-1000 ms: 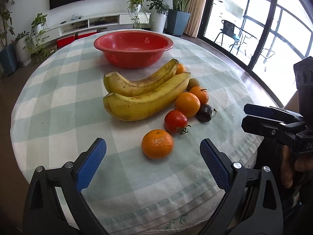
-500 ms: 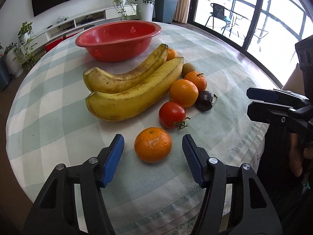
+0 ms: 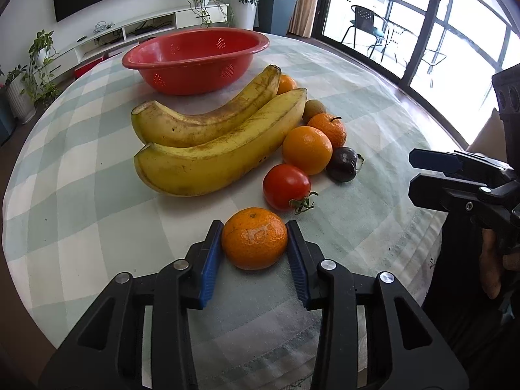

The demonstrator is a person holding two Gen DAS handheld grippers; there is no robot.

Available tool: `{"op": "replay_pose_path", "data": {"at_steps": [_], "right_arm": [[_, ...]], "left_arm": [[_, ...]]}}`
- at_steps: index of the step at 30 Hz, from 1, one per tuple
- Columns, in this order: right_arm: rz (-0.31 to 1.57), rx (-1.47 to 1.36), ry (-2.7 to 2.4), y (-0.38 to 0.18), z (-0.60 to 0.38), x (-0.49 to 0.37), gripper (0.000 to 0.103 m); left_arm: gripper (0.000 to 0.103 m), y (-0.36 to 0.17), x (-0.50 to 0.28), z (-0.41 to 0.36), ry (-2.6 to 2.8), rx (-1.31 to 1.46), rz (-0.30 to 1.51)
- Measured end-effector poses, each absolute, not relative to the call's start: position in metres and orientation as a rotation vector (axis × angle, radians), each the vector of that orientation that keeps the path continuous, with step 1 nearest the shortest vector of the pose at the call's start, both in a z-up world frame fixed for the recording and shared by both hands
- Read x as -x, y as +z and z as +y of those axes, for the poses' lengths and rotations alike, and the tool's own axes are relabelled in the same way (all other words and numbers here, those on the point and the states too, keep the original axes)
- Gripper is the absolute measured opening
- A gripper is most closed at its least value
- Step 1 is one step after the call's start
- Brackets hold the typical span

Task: Organize fruits
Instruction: 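Move the left tool back and grasp the tangerine, then grasp the second dark cherry with the right tool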

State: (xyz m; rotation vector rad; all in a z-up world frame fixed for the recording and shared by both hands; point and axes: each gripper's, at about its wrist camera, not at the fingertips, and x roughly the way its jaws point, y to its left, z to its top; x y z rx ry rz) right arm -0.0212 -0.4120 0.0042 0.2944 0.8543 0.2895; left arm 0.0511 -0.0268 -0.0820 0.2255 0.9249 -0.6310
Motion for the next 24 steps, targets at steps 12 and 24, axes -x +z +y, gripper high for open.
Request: {"op": "replay_pose_path", "data": {"at_steps": [12,24], "right_arm": [[0.860,-0.229,0.270,0.002,-0.402,0.013,0.074],[0.932,-0.108,0.241,-0.015,-0.387,-0.029,0.064]], "left_arm": [[0.035,-0.081,-0.043,-0.006,-0.643,-0.081,0.920],[0.035,-0.084,-0.041,0.007,-0.676,0.005,0.909]]}}
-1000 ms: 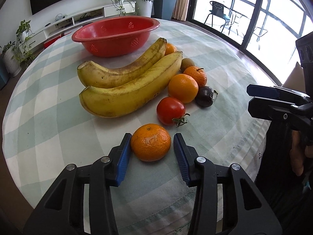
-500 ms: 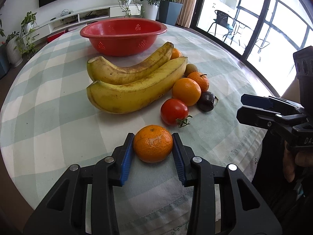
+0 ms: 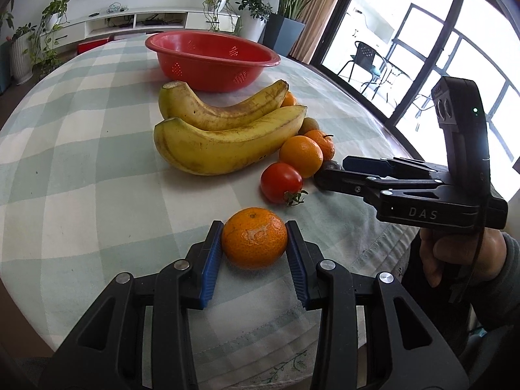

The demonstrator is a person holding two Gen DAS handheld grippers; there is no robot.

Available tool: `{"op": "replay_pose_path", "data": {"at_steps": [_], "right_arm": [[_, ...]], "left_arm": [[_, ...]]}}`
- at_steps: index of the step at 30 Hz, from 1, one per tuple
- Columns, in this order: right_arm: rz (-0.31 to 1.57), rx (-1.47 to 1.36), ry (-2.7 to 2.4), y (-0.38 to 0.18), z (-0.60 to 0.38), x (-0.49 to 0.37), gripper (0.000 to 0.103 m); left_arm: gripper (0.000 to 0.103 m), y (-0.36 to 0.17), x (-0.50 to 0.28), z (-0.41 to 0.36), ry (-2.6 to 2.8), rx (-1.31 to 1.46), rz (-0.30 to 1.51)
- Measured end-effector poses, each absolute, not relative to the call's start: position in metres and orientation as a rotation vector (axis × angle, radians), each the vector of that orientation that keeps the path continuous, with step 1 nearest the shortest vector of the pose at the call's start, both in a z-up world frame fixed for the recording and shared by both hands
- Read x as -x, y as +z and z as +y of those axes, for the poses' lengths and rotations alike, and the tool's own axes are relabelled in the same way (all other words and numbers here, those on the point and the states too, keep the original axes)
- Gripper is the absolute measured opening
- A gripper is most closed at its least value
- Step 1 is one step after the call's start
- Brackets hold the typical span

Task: Organize fruits
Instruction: 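Grasp the second dark cherry with the right tool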

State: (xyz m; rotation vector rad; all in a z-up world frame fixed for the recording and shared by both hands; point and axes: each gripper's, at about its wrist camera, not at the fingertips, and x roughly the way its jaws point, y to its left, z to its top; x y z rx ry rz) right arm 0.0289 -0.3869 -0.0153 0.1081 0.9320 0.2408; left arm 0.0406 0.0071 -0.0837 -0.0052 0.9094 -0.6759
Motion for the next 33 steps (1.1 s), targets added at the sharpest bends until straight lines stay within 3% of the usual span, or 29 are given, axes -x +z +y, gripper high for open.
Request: {"op": "replay_pose_path", "data": {"at_steps": [19,33], "right_arm": [[0.941,0.094,0.295,-0.020,-0.360,-0.028,0.032],[0.939,-0.036,0.311,-0.009,-0.376,-0.011,0.031]], "left_arm": [[0.035,-0.086,-0.041,0.009,-0.681,0.022,0.901],[0.035,-0.083,-0.037,0.008,-0.693,0.021,0.881]]}}
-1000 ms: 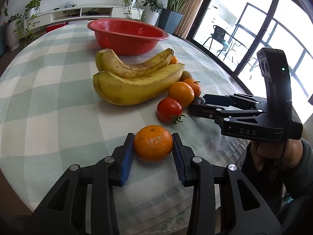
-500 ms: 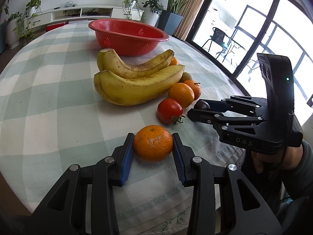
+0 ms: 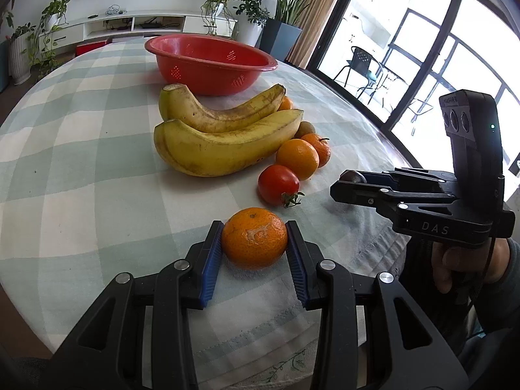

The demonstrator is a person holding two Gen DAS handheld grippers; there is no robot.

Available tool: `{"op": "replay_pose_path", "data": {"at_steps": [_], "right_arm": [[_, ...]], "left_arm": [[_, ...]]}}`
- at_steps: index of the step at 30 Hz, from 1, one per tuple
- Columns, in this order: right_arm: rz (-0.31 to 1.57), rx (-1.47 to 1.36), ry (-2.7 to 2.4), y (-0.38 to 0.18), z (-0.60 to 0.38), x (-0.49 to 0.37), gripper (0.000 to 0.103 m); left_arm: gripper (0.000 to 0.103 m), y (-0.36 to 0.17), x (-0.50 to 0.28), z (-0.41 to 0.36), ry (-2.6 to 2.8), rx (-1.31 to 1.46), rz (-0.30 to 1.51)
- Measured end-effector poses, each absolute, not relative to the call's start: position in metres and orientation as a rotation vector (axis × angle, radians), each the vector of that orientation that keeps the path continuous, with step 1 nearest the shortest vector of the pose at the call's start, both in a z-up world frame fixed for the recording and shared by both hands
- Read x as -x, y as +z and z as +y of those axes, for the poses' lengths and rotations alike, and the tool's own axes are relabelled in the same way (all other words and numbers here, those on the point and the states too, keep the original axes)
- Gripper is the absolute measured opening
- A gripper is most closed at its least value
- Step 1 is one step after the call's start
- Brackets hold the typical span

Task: Organize fruits
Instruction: 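Grasp the second dark cherry with the right tool, then carry tangerine and cherry into the red bowl with both tools and open them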

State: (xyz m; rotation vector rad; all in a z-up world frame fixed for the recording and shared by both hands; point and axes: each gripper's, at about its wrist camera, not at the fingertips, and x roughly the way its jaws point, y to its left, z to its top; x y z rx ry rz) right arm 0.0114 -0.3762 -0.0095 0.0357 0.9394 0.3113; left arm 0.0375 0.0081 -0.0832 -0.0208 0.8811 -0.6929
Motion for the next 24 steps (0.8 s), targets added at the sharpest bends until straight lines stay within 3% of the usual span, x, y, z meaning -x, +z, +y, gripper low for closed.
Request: {"op": "replay_pose_path", "data": {"at_steps": [11,24], "right_arm": [[0.848,-0.209,0.268,0.024,-0.433,-0.019,0.031],[0.668,-0.255,0.298,0.107,-0.459,-0.109,0.031]], "left_arm": [[0.035,-0.044,-0.049,0.025,-0.698,0.086,0.824],[0.035,0.052,-0.156,-0.013,-0.660,-0.119,0.718]]}}
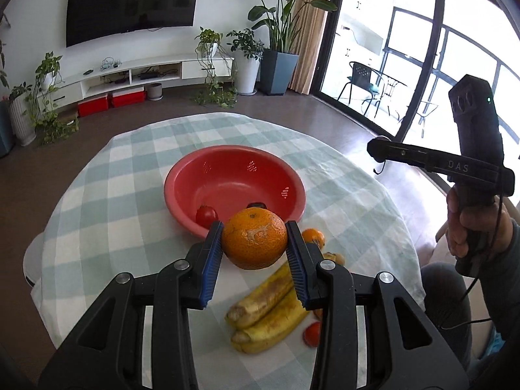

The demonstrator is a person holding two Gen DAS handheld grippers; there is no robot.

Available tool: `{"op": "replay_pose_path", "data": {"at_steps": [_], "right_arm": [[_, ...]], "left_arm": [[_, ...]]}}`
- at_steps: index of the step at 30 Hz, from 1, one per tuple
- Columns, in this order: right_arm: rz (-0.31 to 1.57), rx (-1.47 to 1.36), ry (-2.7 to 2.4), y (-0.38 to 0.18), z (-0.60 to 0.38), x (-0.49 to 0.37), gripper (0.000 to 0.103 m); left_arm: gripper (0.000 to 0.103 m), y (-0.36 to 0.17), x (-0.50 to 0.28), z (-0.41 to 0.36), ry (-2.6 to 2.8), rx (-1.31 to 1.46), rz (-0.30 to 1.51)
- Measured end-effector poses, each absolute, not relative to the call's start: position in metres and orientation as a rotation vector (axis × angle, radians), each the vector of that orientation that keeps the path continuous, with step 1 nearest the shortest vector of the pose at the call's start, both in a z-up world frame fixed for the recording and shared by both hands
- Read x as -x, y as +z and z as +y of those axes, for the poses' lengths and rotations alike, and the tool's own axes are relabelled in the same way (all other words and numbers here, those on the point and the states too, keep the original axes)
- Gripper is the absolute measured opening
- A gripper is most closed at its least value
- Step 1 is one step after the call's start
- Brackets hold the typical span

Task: Organize fruits
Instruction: 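Carry tangerine and cherry into the red bowl with both tools and open them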

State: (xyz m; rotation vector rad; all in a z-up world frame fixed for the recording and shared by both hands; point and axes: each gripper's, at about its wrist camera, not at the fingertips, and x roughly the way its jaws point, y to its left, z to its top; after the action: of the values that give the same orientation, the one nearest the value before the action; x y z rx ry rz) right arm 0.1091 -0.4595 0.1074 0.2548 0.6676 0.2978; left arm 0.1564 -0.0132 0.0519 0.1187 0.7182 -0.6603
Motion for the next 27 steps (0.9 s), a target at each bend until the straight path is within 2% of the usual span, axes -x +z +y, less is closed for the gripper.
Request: {"op": "replay_pose_path", "data": {"at_steps": [8,19,27], "right_arm": [[0.747,-0.250,0.403,0.109,-0.418,-0.188,0.031],[0.941,-0.179,0.401,0.050,-0.388,-0.260,0.031],[1.047,-0.125,0.390,0.014,-0.368,-0.283,0.031]], "left_arm": [[0.035,0.028,-0.213,-0.071,-0.639,-0.282,0.800],[0.035,-0.027,-0.253,-0.094,-0.603,-0.350,0.894],[0.036,-0.047,-0.262,-0.095,-0.605,-0.368,0.926]]}}
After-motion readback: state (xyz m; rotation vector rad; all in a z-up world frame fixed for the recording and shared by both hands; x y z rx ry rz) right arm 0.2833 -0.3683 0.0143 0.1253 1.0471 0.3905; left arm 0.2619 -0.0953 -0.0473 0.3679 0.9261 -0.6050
